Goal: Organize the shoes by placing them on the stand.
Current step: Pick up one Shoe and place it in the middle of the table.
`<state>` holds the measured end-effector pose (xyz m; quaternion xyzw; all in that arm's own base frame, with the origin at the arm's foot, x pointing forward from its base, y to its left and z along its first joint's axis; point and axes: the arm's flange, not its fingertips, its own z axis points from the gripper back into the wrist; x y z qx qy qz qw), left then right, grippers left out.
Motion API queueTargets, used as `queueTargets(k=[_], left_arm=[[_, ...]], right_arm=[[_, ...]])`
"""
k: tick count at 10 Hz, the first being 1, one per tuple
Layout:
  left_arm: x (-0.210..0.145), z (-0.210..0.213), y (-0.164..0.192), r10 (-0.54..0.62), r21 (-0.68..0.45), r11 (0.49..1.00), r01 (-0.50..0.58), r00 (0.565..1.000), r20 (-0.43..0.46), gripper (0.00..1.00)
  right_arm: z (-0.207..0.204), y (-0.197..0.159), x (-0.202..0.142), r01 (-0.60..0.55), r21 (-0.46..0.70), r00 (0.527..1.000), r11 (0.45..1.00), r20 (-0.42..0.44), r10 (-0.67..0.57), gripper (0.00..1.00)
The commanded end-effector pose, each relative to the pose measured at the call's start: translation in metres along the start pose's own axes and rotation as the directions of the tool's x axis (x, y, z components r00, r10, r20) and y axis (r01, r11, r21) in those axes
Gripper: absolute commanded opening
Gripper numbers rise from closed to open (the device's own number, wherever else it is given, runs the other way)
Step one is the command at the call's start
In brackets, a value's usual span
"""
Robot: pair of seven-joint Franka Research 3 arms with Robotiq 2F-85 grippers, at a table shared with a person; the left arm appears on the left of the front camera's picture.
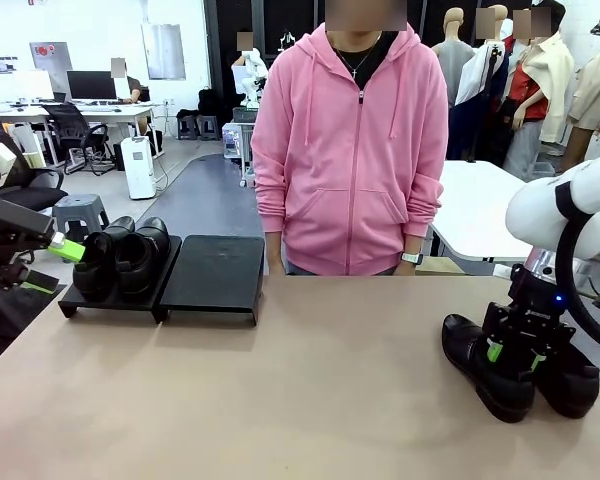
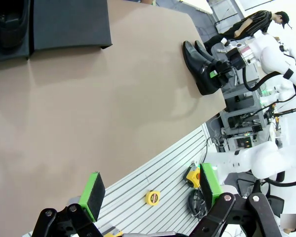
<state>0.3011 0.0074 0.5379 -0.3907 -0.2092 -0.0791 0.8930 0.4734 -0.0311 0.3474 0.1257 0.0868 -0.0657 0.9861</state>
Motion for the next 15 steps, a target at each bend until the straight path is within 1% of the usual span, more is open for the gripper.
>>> queueTargets(k=[1,3,7,8,9,10,11,12,13,14,15], left_arm=[[-0.001,0.001,-0.001,0.008,-0.008,1.000,-0.008,1.000,-0.001,1.00],[-0.001,0.001,-0.001,0.008,-0.008,1.000,-0.008,1.000,-0.001,1.00],[-0.001,0.001,-0.001,0.008,-0.008,1.000,-0.008,1.000,-0.001,1.00],[-0.001,0.001,-0.001,0.008,-0.008,1.000,-0.008,1.000,-0.001,1.00],[-0.001,0.001,-0.001,0.008,-0.008,1.000,-0.008,1.000,-0.001,1.00],[-0.001,0.001,-0.001,0.008,-0.008,1.000,-0.008,1.000,-0.001,1.00],[-0.001,0.001,-0.001,0.008,-0.008,1.000,-0.008,1.000,-0.001,1.00],[-0.001,0.001,-0.001,0.008,-0.008,1.000,-0.008,1.000,-0.001,1.00],[-0.001,0.001,-0.001,0.008,-0.008,1.000,-0.008,1.000,-0.001,1.00],[-0.001,0.001,-0.001,0.008,-0.008,1.000,-0.008,1.000,-0.001,1.00],[-0.001,0.001,-0.001,0.008,-0.008,1.000,-0.008,1.000,-0.001,1.00]], right_arm=[[0.003,0.002,0.007,0.056,0.022,0.998,0.998,-0.007,-0.056,0.00],[0.003,0.004,0.007,0.058,0.008,0.998,0.998,-0.007,-0.057,0.00],[0.006,0.006,0.006,0.093,-0.031,0.996,0.995,0.018,-0.092,0.00],[0.011,0.007,0.001,0.086,-0.042,0.996,0.995,0.037,-0.084,0.00],[0.020,0.012,-0.009,0.054,-0.033,0.997,0.998,0.059,-0.052,0.00],[0.035,0.016,-0.025,0.020,-0.030,0.996,0.999,0.092,-0.017,0.00],[0.053,0.021,-0.046,-0.009,-0.003,0.992,1.000,0.127,0.009,0.00],[0.075,0.028,-0.076,-0.047,0.077,0.984,0.996,0.173,0.033,0.00],[0.091,0.029,-0.108,-0.108,0.128,0.971,0.986,0.225,0.077,0.00],[0.098,0.029,-0.137,-0.185,0.206,0.963,0.961,0.231,0.136,0.00],[0.099,0.027,-0.158,-0.205,0.226,0.958,0.952,0.244,0.148,0.00]])
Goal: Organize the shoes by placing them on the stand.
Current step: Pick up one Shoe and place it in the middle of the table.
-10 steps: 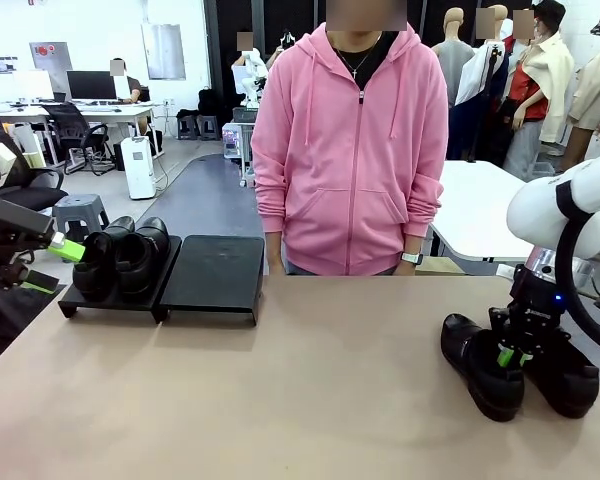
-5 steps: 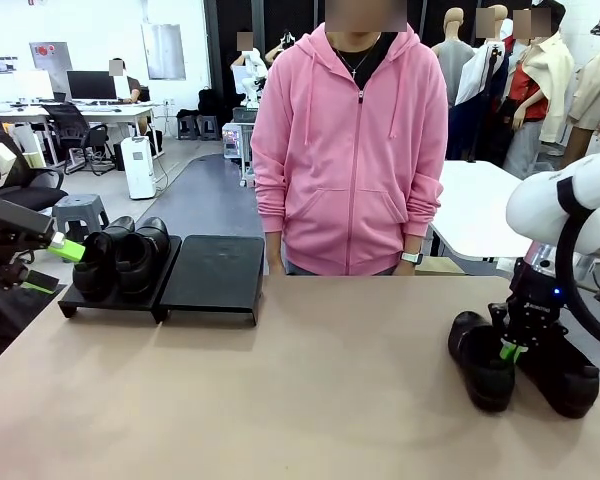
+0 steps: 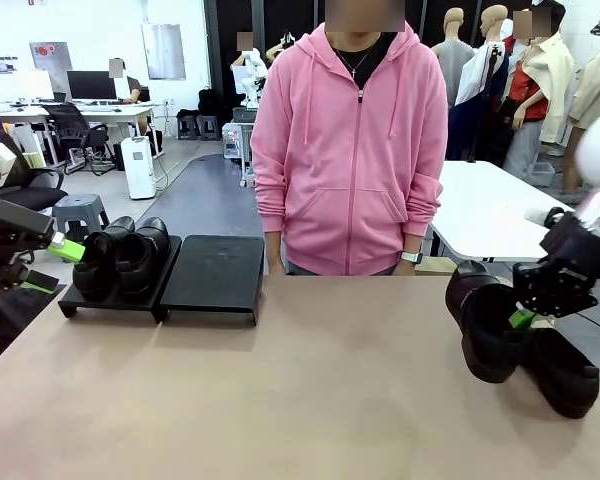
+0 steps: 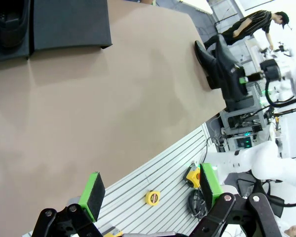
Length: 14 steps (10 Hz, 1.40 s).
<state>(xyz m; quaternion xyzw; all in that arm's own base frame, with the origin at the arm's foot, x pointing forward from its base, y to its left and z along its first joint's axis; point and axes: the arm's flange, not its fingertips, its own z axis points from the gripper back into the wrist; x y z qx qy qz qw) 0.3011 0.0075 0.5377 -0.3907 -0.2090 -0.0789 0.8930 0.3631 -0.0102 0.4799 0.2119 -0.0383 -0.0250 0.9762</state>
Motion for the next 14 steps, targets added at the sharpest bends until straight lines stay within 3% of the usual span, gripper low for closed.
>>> queueTargets(k=[1,2,4,5,6,7,8,10,12,14], left_arm=[[0.000,0.001,-0.001,0.007,-0.008,1.000,-0.007,1.000,-0.001,1.00],[0.000,0.001,-0.001,0.007,-0.008,1.000,-0.007,1.000,-0.001,1.00],[0.000,0.001,-0.001,0.007,-0.008,1.000,-0.007,1.000,-0.001,1.00],[0.000,0.001,-0.001,0.007,-0.008,1.000,-0.007,1.000,-0.001,1.00],[0.000,0.001,-0.001,0.007,-0.008,1.000,-0.007,1.000,-0.001,1.00],[0.000,0.001,-0.001,0.007,-0.008,1.000,-0.007,1.000,-0.001,1.00],[0.000,0.001,-0.001,0.007,-0.008,1.000,-0.007,1.000,-0.001,1.00],[0.000,0.001,-0.001,0.007,-0.008,1.000,-0.007,1.000,-0.001,1.00],[0.000,0.001,-0.001,0.007,-0.008,1.000,-0.007,1.000,-0.001,1.00],[0.000,0.001,-0.001,0.007,-0.008,1.000,-0.007,1.000,-0.001,1.00]], right_arm=[[-0.002,-0.005,-0.026,-0.009,0.087,0.999,0.996,0.035,0.006,0.00],[0.000,0.000,0.000,0.000,0.000,1.000,1.000,0.000,0.000,0.00],[0.000,0.000,0.000,0.000,0.000,1.000,1.000,0.000,0.000,0.00],[0.001,0.000,-0.023,-0.012,0.032,1.000,0.999,0.005,0.012,0.00],[-0.031,0.066,-0.023,-0.217,-0.114,0.976,0.970,-0.018,0.216,0.00],[-0.054,0.118,-0.030,-0.306,-0.145,0.952,0.941,-0.018,0.307,0.00],[-0.082,0.160,-0.031,-0.220,-0.199,0.972,0.955,0.037,0.232,0.00],[-0.152,0.226,-0.048,-0.345,-0.147,0.937,0.927,-0.105,0.332,0.00],[-0.201,0.267,-0.069,-0.176,-0.135,0.982,0.975,-0.091,0.165,0.00],[-0.237,0.291,-0.086,-0.063,-0.086,0.981,0.994,-0.190,0.046,0.00]])
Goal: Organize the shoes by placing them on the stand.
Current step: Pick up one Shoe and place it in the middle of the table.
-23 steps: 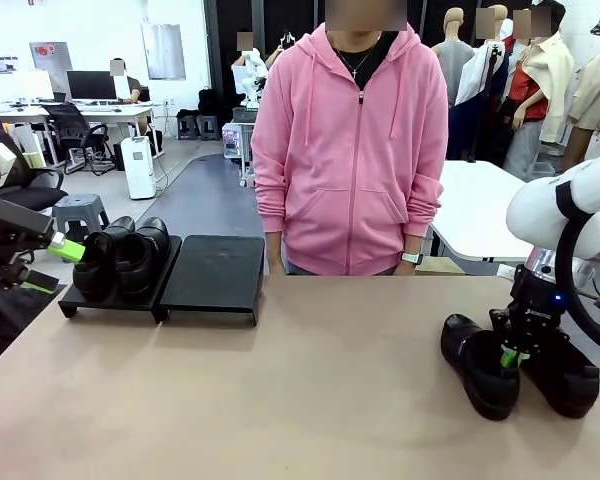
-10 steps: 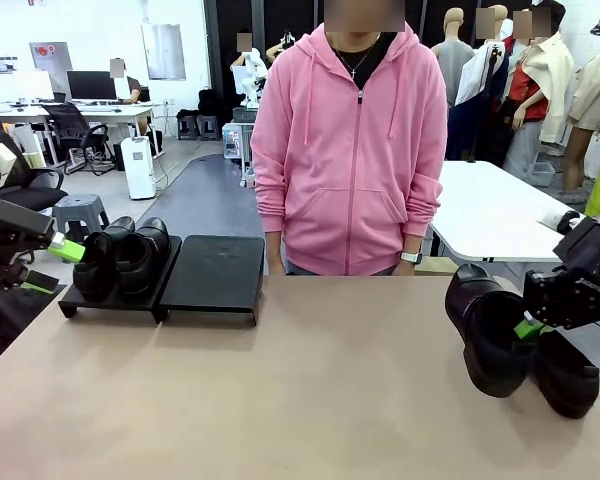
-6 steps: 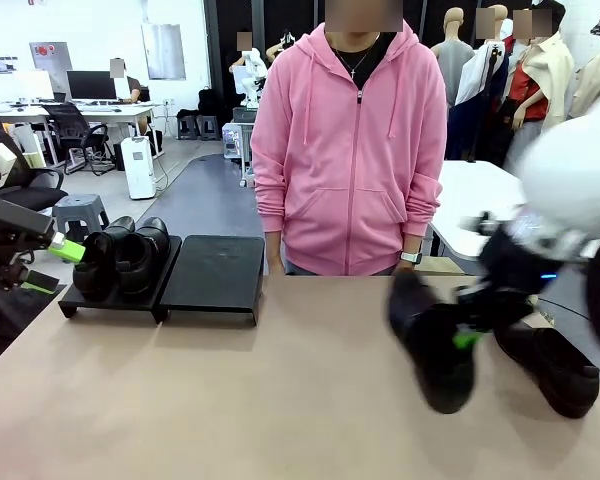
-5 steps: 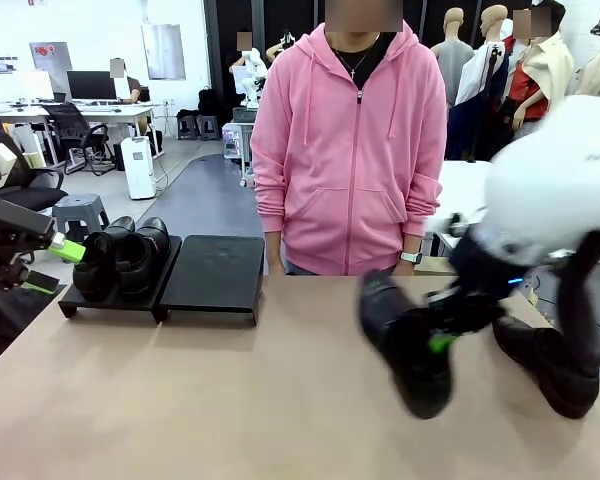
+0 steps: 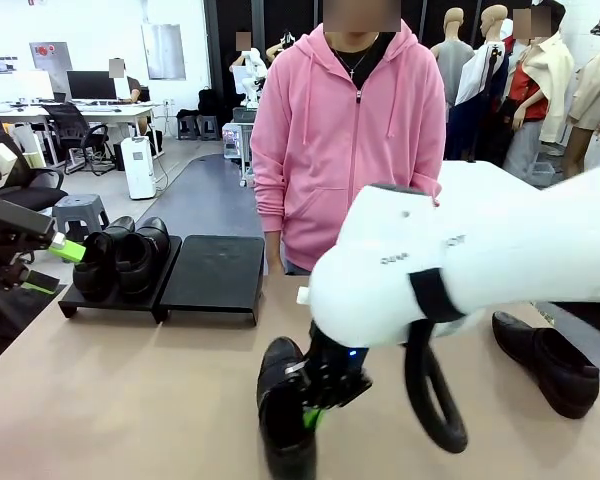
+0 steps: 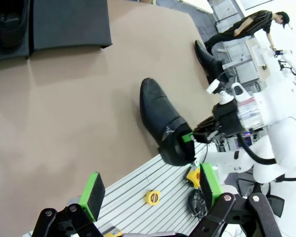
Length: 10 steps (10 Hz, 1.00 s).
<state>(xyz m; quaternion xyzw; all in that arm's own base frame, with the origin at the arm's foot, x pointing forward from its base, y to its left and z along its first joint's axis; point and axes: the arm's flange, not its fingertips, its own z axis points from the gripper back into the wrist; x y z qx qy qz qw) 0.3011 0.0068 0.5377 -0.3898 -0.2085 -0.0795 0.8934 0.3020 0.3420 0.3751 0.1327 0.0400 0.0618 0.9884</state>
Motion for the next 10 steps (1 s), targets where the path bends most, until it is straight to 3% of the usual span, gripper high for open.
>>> queueTargets(k=[1,4,6,10], left_arm=[[0.000,0.001,0.000,0.008,-0.009,1.000,-0.008,1.000,0.001,1.00],[0.000,0.001,0.000,0.008,-0.009,1.000,-0.008,1.000,0.001,1.00],[0.000,0.001,0.000,0.008,-0.009,1.000,-0.008,1.000,0.001,1.00],[0.000,0.001,0.000,0.008,-0.009,1.000,-0.008,1.000,0.001,1.00]], right_arm=[[-0.011,0.028,0.013,0.182,0.114,0.981,0.977,-0.083,-0.173,0.00],[0.002,0.012,0.030,0.184,0.254,0.983,0.950,-0.070,-0.172,0.00],[0.010,-0.001,0.034,0.052,0.305,0.999,0.951,-0.006,-0.053,0.00],[-0.003,-0.016,0.052,-0.023,0.264,0.999,0.964,0.031,0.015,0.00]])
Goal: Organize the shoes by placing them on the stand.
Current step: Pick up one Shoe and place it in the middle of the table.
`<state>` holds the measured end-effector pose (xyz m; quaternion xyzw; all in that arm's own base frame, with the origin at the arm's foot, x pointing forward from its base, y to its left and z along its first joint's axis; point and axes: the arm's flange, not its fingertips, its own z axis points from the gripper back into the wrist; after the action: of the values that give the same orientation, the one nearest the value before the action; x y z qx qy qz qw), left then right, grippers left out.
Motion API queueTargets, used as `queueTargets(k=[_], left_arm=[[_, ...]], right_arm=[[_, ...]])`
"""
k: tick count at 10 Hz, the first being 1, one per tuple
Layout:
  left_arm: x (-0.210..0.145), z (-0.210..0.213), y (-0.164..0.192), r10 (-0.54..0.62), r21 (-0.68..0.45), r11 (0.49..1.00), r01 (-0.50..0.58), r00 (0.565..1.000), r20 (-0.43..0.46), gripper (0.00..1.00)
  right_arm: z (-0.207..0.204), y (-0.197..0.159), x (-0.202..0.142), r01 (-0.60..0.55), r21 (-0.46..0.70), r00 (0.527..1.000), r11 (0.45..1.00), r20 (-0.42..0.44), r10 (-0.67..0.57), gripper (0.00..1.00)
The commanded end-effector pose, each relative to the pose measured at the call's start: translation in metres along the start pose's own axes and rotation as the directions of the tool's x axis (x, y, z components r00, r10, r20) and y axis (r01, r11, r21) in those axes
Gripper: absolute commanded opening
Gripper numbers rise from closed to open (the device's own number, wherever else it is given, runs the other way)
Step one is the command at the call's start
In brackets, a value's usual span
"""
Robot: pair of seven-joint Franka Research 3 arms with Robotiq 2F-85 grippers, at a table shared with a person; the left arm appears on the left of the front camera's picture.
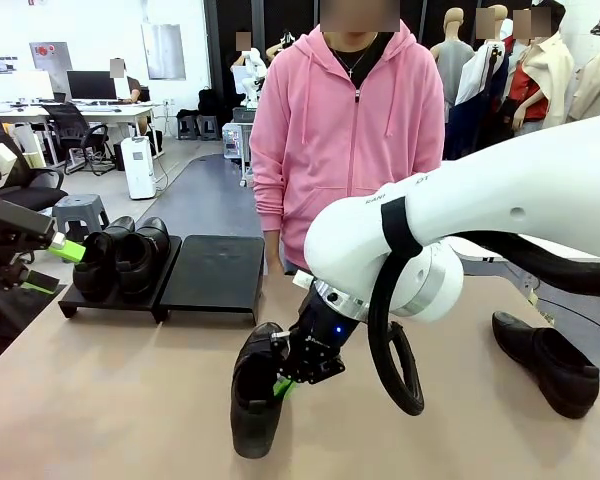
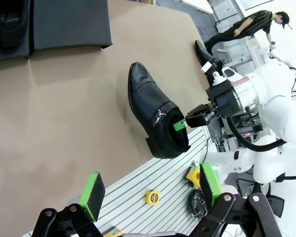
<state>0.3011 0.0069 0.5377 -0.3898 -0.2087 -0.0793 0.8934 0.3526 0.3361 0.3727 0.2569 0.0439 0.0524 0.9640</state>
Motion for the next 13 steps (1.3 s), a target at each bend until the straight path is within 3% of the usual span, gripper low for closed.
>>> queueTargets(k=[1,4,5,9,10,11,13], left_arm=[[0.000,0.001,0.000,0.008,-0.009,1.000,-0.008,1.000,0.000,1.00],[0.000,0.001,0.000,0.008,-0.009,1.000,-0.008,1.000,0.000,1.00],[0.000,0.001,0.000,0.008,-0.009,1.000,-0.008,1.000,0.000,1.00],[0.000,0.001,0.000,0.008,-0.009,1.000,-0.008,1.000,0.000,1.00],[0.000,0.001,0.000,0.008,-0.009,1.000,-0.008,1.000,0.000,1.00],[0.000,0.001,0.000,0.008,-0.009,1.000,-0.008,1.000,0.000,1.00],[0.000,0.001,0.000,0.008,-0.009,1.000,-0.008,1.000,0.000,1.00]], right_arm=[[-0.011,-0.008,0.007,-0.031,-0.001,0.999,1.000,0.038,0.031,0.00],[-0.023,-0.017,0.016,-0.032,-0.015,0.998,0.999,0.062,0.033,0.00],[-0.019,-0.014,0.009,0.003,-0.016,1.000,1.000,0.013,-0.003,0.00],[-0.025,-0.018,0.010,0.008,-0.021,1.000,1.000,0.010,-0.008,0.00],[-0.024,-0.019,0.007,-0.011,-0.040,1.000,0.999,0.011,0.011,0.58],[-0.021,-0.019,0.006,-0.009,-0.047,1.000,0.999,0.025,0.010,1.00],[0.000,-0.021,0.001,0.007,-0.033,0.999,0.999,0.051,-0.006,1.00]])
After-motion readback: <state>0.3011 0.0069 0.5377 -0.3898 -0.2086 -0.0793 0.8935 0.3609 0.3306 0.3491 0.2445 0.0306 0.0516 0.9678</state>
